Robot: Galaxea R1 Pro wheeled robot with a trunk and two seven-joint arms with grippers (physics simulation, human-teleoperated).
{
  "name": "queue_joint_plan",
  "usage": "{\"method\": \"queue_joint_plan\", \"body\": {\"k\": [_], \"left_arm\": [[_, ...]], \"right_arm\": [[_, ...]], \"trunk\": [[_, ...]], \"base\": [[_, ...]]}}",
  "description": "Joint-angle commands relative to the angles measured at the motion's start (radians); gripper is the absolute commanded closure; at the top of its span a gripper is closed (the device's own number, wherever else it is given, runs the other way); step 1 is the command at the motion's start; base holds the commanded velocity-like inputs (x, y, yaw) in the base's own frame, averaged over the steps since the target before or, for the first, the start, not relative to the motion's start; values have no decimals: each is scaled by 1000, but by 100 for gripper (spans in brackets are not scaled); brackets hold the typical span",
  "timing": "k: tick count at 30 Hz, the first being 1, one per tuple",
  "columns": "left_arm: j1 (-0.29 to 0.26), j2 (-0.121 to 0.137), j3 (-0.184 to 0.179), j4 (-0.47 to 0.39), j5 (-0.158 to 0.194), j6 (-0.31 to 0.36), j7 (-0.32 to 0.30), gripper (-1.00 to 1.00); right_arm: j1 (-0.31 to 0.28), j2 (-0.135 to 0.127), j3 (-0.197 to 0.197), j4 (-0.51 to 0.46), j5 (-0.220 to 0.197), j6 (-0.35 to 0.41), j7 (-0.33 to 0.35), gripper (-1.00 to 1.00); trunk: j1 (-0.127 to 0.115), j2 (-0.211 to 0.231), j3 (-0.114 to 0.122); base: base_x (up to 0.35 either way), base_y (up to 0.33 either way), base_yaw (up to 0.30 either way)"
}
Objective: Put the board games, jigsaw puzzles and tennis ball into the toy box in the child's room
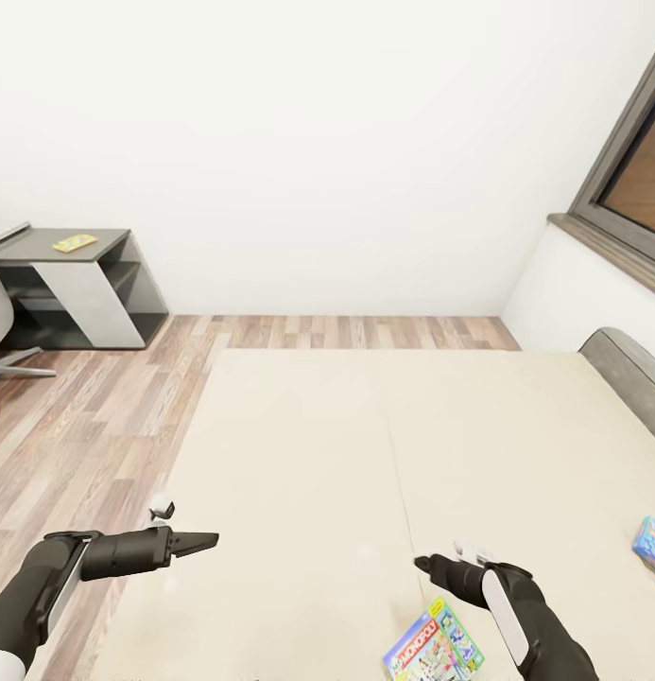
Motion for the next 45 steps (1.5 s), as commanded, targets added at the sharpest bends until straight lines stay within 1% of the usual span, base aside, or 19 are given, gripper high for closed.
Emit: {"method": "queue_joint_plan", "body": {"k": [1,8,37,41,45], "left_arm": [[-1,0,0,0,-1,11,-5,-100],[-1,0,1,0,-1,11,-5,-100],[-1,0,2,0,2,11,-5,-100],[-1,0,2,0,1,11,-5,-100],[-1,1,3,0,0,11,-5,-100]], "right_arm": [[-1,0,-3,-1,4,6,3,-100],[-1,0,-3,-1,5,5,-11,-100],[-1,0,-2,-1,6,5,-13,-100],[-2,-6,-3,0,4,5,-13,-100],[-2,-18,-3,1,3,5,-13,-100]], "trunk": [[0,-2,-3],[0,-2,-15],[0,-2,-62],[0,-2,-69],[0,-2,-76]], "base": [[0,0,0],[0,0,0],[0,0,0],[0,0,0],[0,0,0]]}}
